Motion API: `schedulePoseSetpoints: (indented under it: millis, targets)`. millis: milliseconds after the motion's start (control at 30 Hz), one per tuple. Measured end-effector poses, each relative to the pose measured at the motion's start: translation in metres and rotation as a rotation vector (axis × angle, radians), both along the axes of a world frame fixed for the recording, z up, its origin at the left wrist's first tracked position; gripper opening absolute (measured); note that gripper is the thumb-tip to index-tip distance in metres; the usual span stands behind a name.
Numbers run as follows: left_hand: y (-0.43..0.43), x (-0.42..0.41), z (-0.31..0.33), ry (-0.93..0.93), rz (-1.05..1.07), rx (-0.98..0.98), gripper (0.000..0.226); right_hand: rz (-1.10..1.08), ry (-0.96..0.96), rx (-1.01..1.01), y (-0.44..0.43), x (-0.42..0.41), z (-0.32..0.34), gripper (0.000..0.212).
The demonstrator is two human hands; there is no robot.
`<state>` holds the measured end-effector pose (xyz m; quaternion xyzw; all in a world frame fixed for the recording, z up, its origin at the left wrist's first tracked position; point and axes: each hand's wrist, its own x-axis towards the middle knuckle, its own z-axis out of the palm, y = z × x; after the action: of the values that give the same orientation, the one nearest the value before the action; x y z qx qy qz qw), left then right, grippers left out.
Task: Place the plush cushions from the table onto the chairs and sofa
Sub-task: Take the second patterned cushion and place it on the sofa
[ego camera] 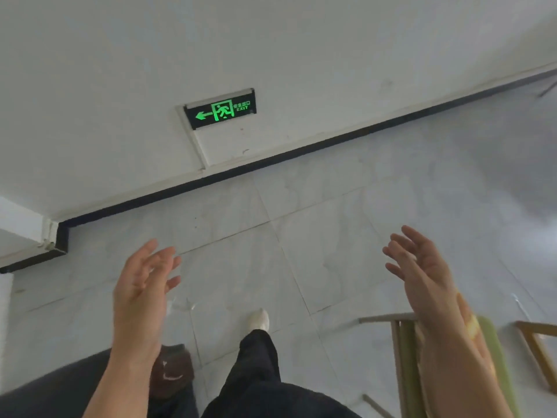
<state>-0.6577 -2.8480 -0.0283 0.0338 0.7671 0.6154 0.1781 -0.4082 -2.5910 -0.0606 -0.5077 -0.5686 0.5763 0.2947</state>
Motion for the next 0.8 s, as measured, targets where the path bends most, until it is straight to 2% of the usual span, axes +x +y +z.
schedulePoseSetpoints:
  millis: [100, 233, 400, 533, 633, 800]
  targets:
    - [0.099, -0.048, -0.002, -0.028, -0.161, 0.019, 0.035, -0.152, -0.028, 0.028, 0.052, -0.005, 0.018, 0.039]
    - [0.251, -0.086, 0.012, 0.001, -0.423, 0.040, 0.035, -0.391, -0.050, 0.055, 0.111, 0.013, 0.037, 0.046]
    - [0.417, -0.079, 0.015, 0.028, -0.669, 0.054, 0.032, -0.682, -0.026, 0.044, 0.168, 0.050, 0.033, 0.050]
    - [0.554, -0.044, 0.004, 0.079, -0.831, 0.053, 0.035, -0.860, 0.029, 0.054, 0.248, 0.074, 0.006, 0.044]
    - [0.649, -0.014, 0.009, 0.100, -0.896, 0.045, 0.039, -0.895, 0.034, 0.036, 0.335, 0.090, -0.003, 0.052]
    - [0.790, 0.013, 0.045, 0.184, -0.947, 0.098, 0.043, -0.889, 0.011, 0.080, 0.484, 0.113, 0.027, 0.058]
